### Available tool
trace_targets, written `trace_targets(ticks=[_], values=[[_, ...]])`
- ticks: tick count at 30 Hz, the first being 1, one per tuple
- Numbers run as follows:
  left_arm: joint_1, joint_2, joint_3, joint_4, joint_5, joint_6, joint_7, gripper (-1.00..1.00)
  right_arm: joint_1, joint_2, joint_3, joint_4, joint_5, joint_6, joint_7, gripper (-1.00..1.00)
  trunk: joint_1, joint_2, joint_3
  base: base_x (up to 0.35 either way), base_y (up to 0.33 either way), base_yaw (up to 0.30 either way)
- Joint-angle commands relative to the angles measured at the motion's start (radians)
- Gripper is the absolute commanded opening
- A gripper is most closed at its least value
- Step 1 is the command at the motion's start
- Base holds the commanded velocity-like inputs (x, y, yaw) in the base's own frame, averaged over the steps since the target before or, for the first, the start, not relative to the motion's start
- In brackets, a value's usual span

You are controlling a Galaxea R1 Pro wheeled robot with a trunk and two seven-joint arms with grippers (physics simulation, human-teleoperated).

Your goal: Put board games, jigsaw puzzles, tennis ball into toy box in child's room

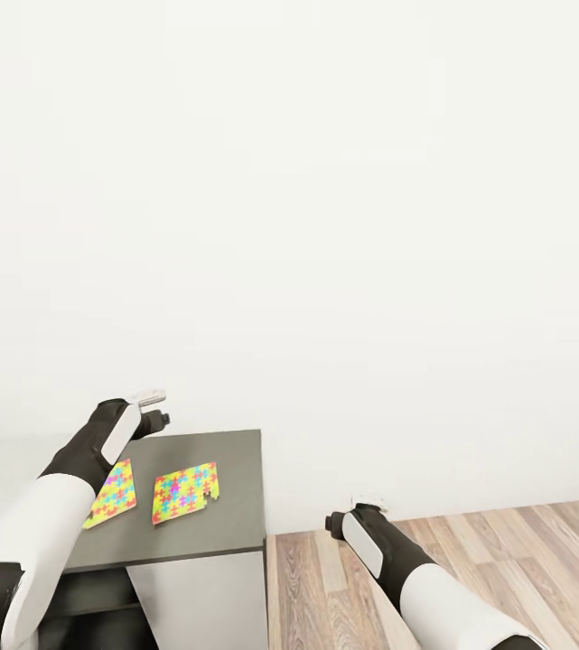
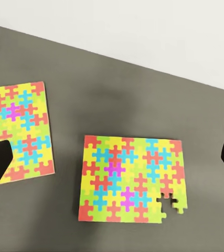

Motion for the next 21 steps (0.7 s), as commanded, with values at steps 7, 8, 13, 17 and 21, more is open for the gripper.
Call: trace_targets(ticks=[7, 8, 13, 17, 21], values=[[0.0, -0.003, -0.004, -0.001, 0.01, 0.003, 0.024, 1.0, -0.001, -0.002, 0.008, -0.001, -0.009, 0.005, -0.008, 1.0, 0.0, -0.001, -0.001, 0.001, -0.001, 0.003], [0.0, -0.004, -0.007, -0.001, 0.01, 0.002, 0.025, 1.0, -0.001, -0.002, 0.008, -0.001, -0.009, 0.005, -0.008, 1.0, 0.0, -0.001, -0.001, 0.0, 0.0, 0.0], [0.0, -0.006, -0.031, -0.001, 0.007, 0.002, 0.025, 1.0, -0.001, -0.002, 0.008, -0.001, -0.009, 0.005, -0.008, 1.0, 0.0, -0.001, -0.001, 0.043, 0.0, 0.0], [0.0, -0.007, -0.05, -0.001, 0.005, 0.002, 0.026, 1.0, -0.001, -0.002, 0.008, -0.001, -0.009, 0.005, -0.008, 1.0, 0.0, -0.001, -0.001, 0.229, 0.0, 0.0], [0.0, -0.007, -0.056, -0.001, 0.005, 0.002, 0.026, 1.0, -0.001, -0.002, 0.008, -0.001, -0.009, 0.005, -0.008, 1.0, 0.0, -0.001, -0.001, 0.199, 0.0, 0.0]])
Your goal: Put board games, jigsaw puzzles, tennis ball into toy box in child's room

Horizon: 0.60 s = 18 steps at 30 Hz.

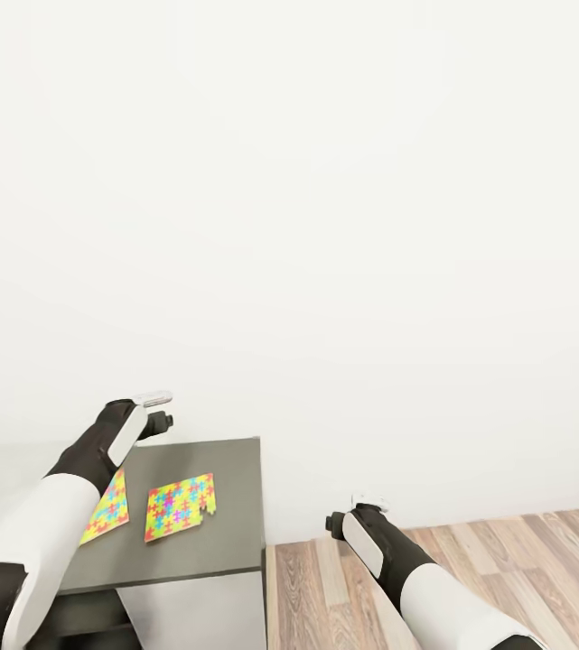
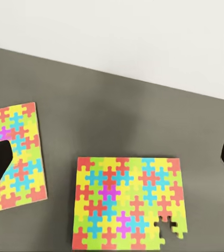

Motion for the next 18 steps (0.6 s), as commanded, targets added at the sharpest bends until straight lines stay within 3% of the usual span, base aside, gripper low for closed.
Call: trace_targets(ticks=[1, 18], values=[[0.0, 0.001, -0.007, -0.001, 0.01, 0.002, 0.009, 1.0, 0.0, -0.001, 0.008, -0.001, -0.009, 0.003, -0.008, 1.0, 0.001, -0.001, -0.001, 0.097, 0.0, 0.0], [0.0, 0.0, -0.009, -0.001, 0.01, 0.002, 0.009, 1.0, -0.001, 0.0, 0.008, -0.001, -0.009, 0.004, -0.008, 1.0, 0.001, -0.001, -0.001, 0.101, 0.0, 0.0]])
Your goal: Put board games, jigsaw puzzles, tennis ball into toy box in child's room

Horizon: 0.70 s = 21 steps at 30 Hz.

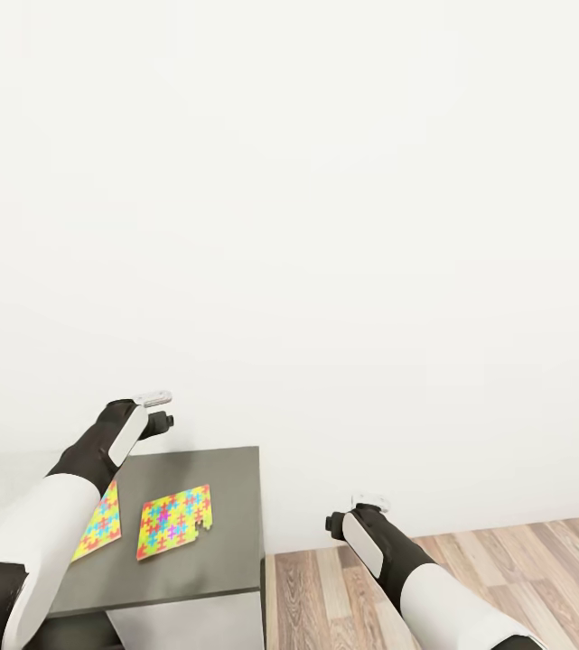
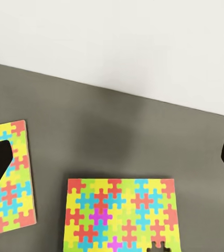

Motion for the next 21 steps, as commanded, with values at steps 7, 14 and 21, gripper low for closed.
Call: trace_targets(ticks=[7, 14, 21], values=[[0.0, 0.001, -0.006, -0.001, 0.011, 0.002, 0.009, 1.0, 0.0, -0.001, 0.008, -0.001, -0.009, 0.003, -0.008, 1.0, 0.001, -0.001, -0.001, 0.011, 0.0, 0.0], [0.0, -0.006, -0.006, -0.001, 0.01, 0.003, 0.01, 1.0, 0.0, -0.002, 0.008, -0.001, -0.009, 0.003, -0.008, 1.0, 0.001, -0.001, -0.001, 0.001, 0.0, 0.0], [0.0, -0.024, -0.006, -0.001, 0.011, 0.007, 0.05, 1.0, 0.0, -0.004, 0.009, -0.001, -0.01, 0.005, -0.008, 1.0, 0.001, -0.001, -0.001, 0.0, 0.0, 0.0]])
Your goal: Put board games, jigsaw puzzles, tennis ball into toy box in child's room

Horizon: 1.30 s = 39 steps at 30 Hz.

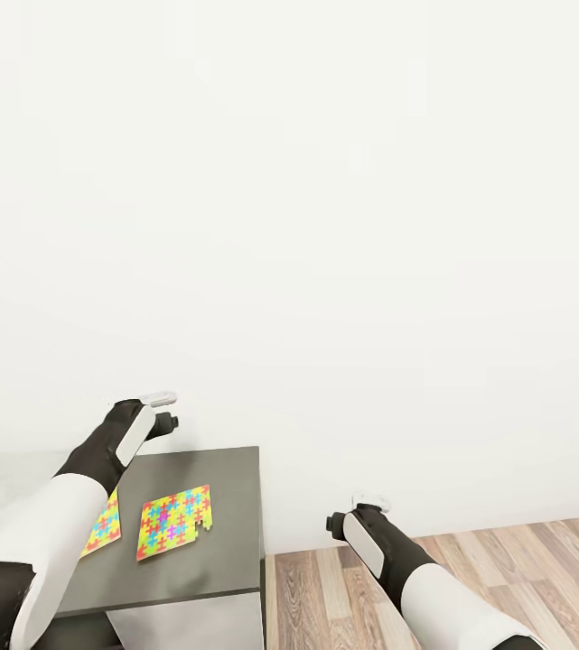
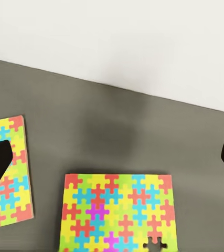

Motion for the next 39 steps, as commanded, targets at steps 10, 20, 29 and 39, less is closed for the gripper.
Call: trace_targets(ticks=[10, 20, 29, 39], values=[[0.0, 0.001, 0.003, 0.001, 0.021, 0.0, 0.047, 1.0, -0.001, -0.003, 0.01, -0.001, -0.009, 0.031, -0.01, 1.0, 0.0, -0.001, -0.001, 0.0, 0.0, 0.0], [0.0, 0.009, 0.007, 0.081, 0.019, -0.086, 0.038, 1.0, -0.001, 0.001, 0.009, -0.002, -0.008, 0.049, -0.012, 1.0, 0.0, -0.001, -0.001, 0.0, 0.0, 0.0], [0.0, 0.002, -0.003, 0.095, 0.012, -0.119, 0.037, 1.0, 0.0, 0.001, 0.009, -0.001, -0.009, 0.066, -0.012, 1.0, 0.0, -0.001, -0.009, 0.0, 0.0, 0.0], [0.0, 0.001, -0.006, 0.095, 0.012, -0.152, 0.036, 1.0, -0.001, -0.004, 0.01, -0.001, -0.011, 0.068, -0.012, 1.0, 0.0, -0.001, -0.025, 0.0, 0.0, 0.0]])
